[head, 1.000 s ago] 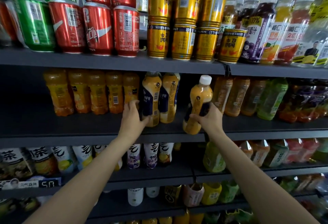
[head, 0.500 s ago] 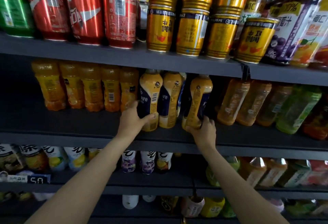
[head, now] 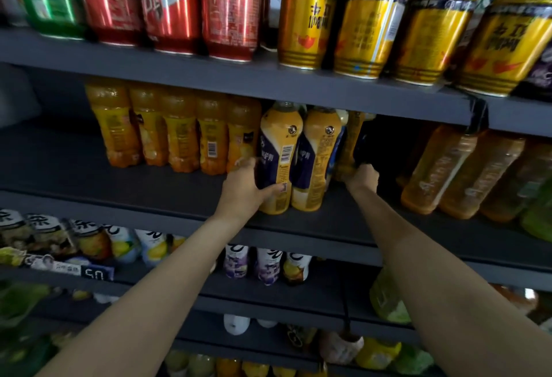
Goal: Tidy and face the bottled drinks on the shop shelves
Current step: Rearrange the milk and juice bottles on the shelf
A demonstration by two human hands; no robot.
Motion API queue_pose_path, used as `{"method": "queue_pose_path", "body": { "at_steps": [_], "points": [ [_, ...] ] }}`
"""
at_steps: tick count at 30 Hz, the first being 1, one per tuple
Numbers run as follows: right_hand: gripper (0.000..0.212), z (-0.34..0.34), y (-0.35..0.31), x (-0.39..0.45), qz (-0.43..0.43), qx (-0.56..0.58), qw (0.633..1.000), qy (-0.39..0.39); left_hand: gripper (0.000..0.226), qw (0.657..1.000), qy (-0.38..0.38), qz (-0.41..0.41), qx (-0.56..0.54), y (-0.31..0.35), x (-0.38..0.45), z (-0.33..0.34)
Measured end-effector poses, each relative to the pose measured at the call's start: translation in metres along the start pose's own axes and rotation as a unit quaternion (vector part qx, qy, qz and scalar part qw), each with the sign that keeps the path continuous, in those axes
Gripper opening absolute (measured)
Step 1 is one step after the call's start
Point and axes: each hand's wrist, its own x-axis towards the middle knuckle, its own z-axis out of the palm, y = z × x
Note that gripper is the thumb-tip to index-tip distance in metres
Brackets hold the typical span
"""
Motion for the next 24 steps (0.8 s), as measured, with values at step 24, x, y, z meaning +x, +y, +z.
{"method": "queue_pose_path", "body": {
  "at_steps": [24],
  "points": [
    [0.047, -0.014, 0.024, -0.086, -0.086, 0.119, 0.988, 0.043, 0.058, 0.999, -0.023, -0.002, -0.023, 0.0, 0.002, 0.0]
  ]
}}
